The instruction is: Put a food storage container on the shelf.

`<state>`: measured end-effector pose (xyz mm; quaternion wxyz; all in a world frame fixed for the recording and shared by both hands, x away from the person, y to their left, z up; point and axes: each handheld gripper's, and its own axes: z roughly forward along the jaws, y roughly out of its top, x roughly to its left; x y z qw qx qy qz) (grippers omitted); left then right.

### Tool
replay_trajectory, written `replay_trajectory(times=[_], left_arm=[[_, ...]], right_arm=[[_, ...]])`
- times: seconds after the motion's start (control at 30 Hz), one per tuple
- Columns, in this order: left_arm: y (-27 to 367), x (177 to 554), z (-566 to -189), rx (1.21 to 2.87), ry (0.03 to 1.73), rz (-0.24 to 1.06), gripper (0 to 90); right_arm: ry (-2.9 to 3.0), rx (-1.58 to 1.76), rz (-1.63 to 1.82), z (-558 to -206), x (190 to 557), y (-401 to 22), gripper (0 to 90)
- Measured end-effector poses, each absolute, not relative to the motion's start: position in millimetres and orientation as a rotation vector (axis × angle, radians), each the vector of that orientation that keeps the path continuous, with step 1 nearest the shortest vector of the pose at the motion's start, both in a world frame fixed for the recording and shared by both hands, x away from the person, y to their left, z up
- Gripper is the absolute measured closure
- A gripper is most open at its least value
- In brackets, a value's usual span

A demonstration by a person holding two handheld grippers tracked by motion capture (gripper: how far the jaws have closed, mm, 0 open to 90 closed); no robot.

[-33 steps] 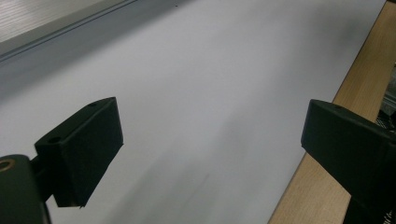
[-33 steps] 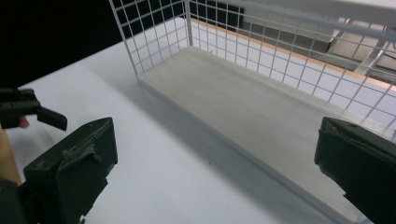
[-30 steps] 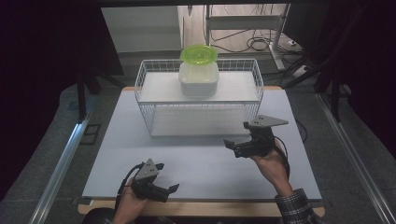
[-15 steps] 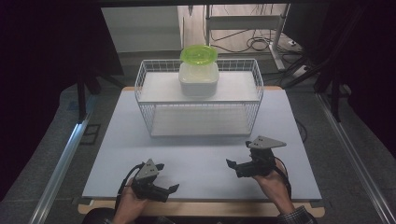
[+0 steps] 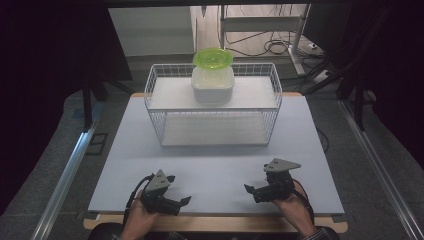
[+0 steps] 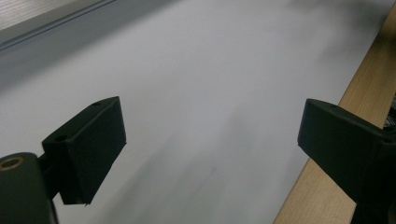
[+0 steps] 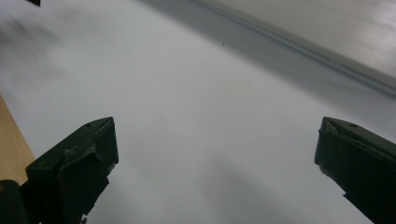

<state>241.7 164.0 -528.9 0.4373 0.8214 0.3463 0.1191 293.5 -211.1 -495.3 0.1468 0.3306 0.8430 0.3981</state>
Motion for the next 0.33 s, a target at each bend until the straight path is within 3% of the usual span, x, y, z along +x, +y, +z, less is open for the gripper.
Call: replay_trajectory(times=[0.33], left_arm=[[164.4,242.7,-529.2,2.043,0.865,0.3,7.2]], right_arm=[[2.478,0.957,1.06,-508.0,291.8,-207.2,0.0]])
